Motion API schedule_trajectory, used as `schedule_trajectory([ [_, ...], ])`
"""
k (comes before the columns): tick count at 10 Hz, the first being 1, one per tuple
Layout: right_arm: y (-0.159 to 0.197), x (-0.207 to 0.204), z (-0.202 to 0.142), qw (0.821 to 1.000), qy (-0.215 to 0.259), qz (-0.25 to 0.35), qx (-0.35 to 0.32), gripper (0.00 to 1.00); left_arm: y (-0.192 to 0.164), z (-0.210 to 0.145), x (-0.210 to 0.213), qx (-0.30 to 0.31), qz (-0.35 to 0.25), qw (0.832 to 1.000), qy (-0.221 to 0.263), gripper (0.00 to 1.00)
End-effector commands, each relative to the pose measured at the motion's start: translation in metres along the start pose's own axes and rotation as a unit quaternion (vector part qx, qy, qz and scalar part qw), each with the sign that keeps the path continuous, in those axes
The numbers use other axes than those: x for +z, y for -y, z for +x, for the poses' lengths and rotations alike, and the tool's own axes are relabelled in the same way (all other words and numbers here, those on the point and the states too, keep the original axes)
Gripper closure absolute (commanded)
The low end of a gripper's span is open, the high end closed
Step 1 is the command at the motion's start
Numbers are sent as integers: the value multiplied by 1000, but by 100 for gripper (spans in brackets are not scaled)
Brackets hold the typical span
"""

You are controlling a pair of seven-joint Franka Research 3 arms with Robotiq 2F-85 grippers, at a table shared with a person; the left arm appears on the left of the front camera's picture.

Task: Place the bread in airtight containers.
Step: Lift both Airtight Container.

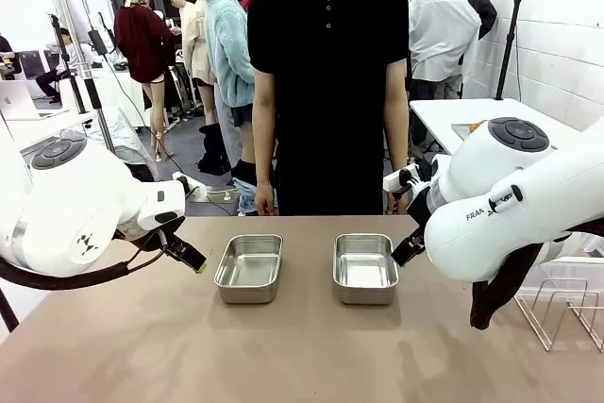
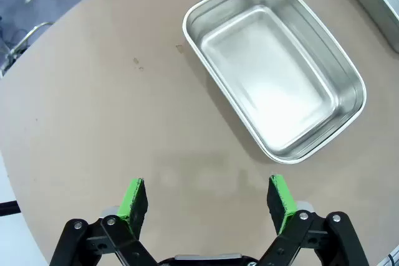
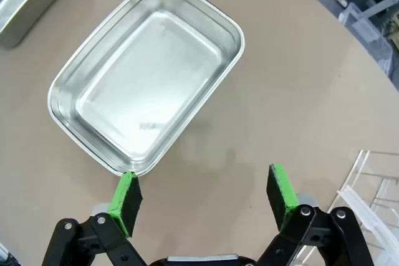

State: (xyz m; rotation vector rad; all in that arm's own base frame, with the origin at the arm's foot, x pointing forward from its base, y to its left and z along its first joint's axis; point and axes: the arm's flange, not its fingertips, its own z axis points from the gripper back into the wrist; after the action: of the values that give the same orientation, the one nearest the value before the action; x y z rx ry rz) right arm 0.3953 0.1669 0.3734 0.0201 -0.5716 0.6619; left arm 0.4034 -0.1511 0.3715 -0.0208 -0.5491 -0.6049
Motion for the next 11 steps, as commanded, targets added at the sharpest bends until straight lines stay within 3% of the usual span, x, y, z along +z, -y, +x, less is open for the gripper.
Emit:
schedule_trajectory([
  [1, 0, 0, 0, 1000, 0, 0, 0, 0, 0, 0, 0, 0, 0, 1000, 0, 0],
  [11, 0, 0, 0, 1000, 0, 0, 0, 0, 0, 0, 0, 0, 0, 1000, 0, 0],
])
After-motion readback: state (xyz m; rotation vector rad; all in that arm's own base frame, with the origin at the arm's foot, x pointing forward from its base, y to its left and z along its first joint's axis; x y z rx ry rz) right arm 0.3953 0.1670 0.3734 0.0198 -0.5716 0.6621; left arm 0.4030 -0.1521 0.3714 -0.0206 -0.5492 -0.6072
